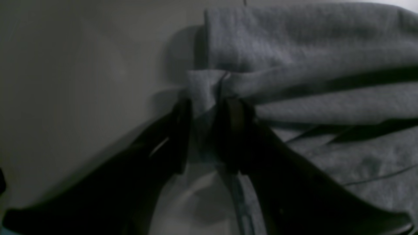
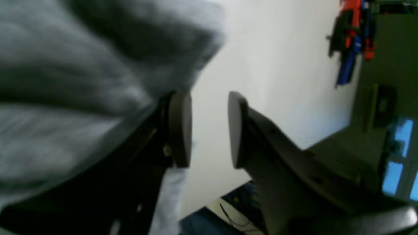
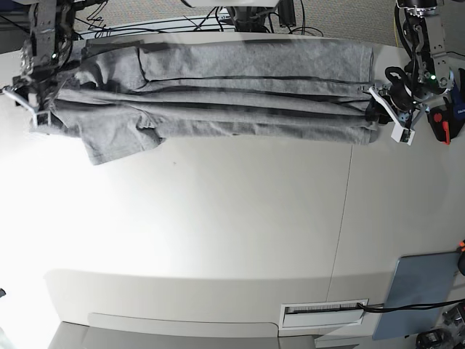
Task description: Fold the T-shirt properly
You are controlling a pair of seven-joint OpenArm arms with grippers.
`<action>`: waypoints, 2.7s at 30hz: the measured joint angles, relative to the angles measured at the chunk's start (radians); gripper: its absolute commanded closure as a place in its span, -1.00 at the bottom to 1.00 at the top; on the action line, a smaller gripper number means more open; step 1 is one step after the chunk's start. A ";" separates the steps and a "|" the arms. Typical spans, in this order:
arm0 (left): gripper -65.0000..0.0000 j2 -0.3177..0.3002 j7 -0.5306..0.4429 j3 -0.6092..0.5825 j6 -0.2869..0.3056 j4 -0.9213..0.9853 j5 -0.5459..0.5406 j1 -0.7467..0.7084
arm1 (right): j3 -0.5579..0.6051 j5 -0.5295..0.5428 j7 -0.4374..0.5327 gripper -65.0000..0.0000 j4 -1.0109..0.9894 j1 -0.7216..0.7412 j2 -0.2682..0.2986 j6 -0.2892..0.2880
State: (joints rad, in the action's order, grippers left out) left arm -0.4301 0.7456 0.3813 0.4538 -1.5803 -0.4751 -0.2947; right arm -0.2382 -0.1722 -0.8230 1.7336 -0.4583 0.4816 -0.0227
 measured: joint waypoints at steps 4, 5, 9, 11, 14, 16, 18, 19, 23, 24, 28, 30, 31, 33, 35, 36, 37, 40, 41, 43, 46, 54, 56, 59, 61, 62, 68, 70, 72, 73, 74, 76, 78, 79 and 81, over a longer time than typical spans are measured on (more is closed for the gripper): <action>0.42 0.000 0.004 0.000 0.000 0.000 0.003 0.005 | -0.003 0.123 0.022 0.42 0.072 0.031 0.053 0.002; 0.42 0.000 0.004 0.000 0.000 0.000 0.003 0.006 | -0.003 0.171 0.026 0.42 0.092 0.044 0.063 0.004; 0.42 0.000 0.006 0.000 0.000 0.000 0.003 0.007 | -0.003 0.279 0.026 0.42 0.092 0.130 0.070 -0.071; 0.42 0.000 0.006 0.000 0.000 0.000 0.002 0.007 | -0.003 0.343 0.031 0.42 0.060 0.168 0.068 -0.128; 0.42 0.000 0.006 0.000 0.000 0.000 0.000 0.007 | -0.002 0.433 0.031 0.42 -0.034 0.243 0.067 -0.198; 0.42 0.000 0.006 0.000 0.000 0.000 0.000 0.007 | -0.004 0.533 0.016 0.42 -0.114 0.299 0.069 -0.245; 0.42 0.000 0.006 0.000 0.000 0.000 0.000 0.007 | -0.001 0.634 -0.027 0.42 -0.190 0.349 0.069 -0.302; 0.42 0.000 0.006 0.000 0.000 0.000 0.000 0.007 | 0.008 0.658 -0.060 0.42 -0.226 0.373 0.068 -0.311; 0.42 0.000 0.006 0.000 0.000 0.000 -0.019 0.007 | 0.078 0.680 -0.135 0.42 -0.329 0.463 0.068 -0.303; 0.42 0.000 0.007 0.000 0.000 0.000 -0.026 0.007 | 0.101 0.680 -0.137 0.42 -0.345 0.481 0.068 -0.300; 0.42 0.000 0.008 0.000 0.000 0.000 -0.027 0.007 | 0.192 0.680 -0.137 0.42 -0.379 0.522 0.067 -0.283; 0.42 0.000 0.008 0.000 0.000 0.000 -0.027 0.007 | 0.232 0.671 -0.138 0.42 -0.395 0.532 0.067 -0.269; 0.42 0.000 0.007 0.000 0.000 0.000 -0.027 0.007 | 0.248 0.659 -0.137 0.42 -0.404 0.536 0.066 -0.265; 0.42 0.000 0.007 0.000 0.000 0.000 -0.027 0.007 | 0.261 0.642 -0.137 0.42 -0.414 0.547 0.061 -0.265; 0.42 0.000 0.008 0.000 0.000 0.000 -0.027 0.007 | 0.261 0.615 -0.122 0.52 -0.419 0.550 0.042 -0.262; 0.42 0.000 0.007 0.000 0.000 0.000 -0.027 0.007 | 0.261 0.602 -0.116 0.62 -0.418 0.551 0.032 -0.262; 0.42 0.000 0.007 0.000 0.000 0.000 -0.027 0.007 | 0.261 0.595 -0.111 0.75 -0.418 0.552 0.025 -0.262; 0.42 0.000 0.007 0.000 0.000 0.000 -0.027 0.007 | 0.261 0.589 -0.090 1.00 -0.416 0.553 0.014 -0.288; 0.42 0.000 0.008 0.000 0.000 0.000 -0.027 0.007 | 0.261 0.589 -0.090 1.00 -0.416 0.553 0.014 -0.306; 0.42 0.000 0.007 0.000 0.000 0.000 -0.027 0.007 | 0.261 0.560 -0.100 1.00 -0.398 0.551 0.014 -0.316; 0.42 0.000 0.007 0.000 0.000 0.000 -0.027 0.007 | 0.269 0.506 -0.150 1.00 -0.334 0.537 0.011 -0.314; 0.42 0.000 0.008 0.000 0.000 0.000 -0.027 0.006 | 0.269 0.490 -0.190 1.00 -0.055 0.473 0.017 -0.266; 0.42 0.000 0.007 0.000 0.000 0.000 -0.027 0.007 | 0.272 0.486 -0.194 1.00 0.004 0.427 0.016 -0.243; 0.42 0.000 0.008 0.000 0.000 0.000 -0.027 0.006 | 0.270 0.483 -0.205 1.00 0.082 0.379 0.018 -0.235; 0.42 0.001 0.007 0.000 0.000 0.000 -0.027 0.007 | 0.268 0.483 -0.210 1.00 0.145 0.338 0.018 -0.235; 0.42 0.001 0.008 0.000 0.000 0.000 -0.026 0.006 | 0.268 0.482 -0.212 1.00 0.178 0.310 0.018 -0.235; 0.42 0.001 0.008 0.001 0.000 0.000 -0.026 0.006 | 0.269 0.476 -0.249 1.00 0.397 0.109 0.020 -0.235; 0.42 0.001 0.008 0.001 0.000 0.000 -0.026 0.006 | 0.267 0.455 -0.253 1.00 0.456 0.034 0.021 -0.236; 0.42 0.001 0.008 0.000 0.000 0.001 -0.026 0.006 | 0.268 0.457 -0.266 1.00 0.503 -0.032 0.021 -0.239; 0.42 0.001 0.008 0.000 0.000 0.001 -0.026 0.006 | 0.269 0.460 -0.269 1.00 0.526 -0.058 0.021 -0.237; 0.42 0.000 0.008 0.000 0.000 0.001 -0.026 0.007 | 0.269 0.458 -0.266 1.00 0.547 -0.076 0.020 -0.239; 0.42 0.000 0.008 0.000 0.000 0.001 -0.026 0.007 | 0.267 0.460 -0.266 1.00 0.571 -0.103 0.021 -0.237; 0.42 0.000 0.007 0.000 0.000 0.001 -0.026 0.007 | 0.267 0.460 -0.275 1.00 0.573 -0.134 0.020 -0.239; 0.42 0.000 0.008 0.000 0.000 0.001 -0.026 0.007 | 0.267 0.460 -0.280 1.00 0.572 -0.149 0.021 -0.239; 0.42 0.000 0.008 0.000 0.000 0.001 -0.026 0.007 | 0.267 0.460 -0.279 1.00 0.572 -0.169 0.020 -0.244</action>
State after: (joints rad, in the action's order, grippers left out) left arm -0.4297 0.7532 0.3817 0.4534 -1.5795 -0.5011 -0.2878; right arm 0.0284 0.2878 -1.1023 2.3058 -0.6277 0.5018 -0.2665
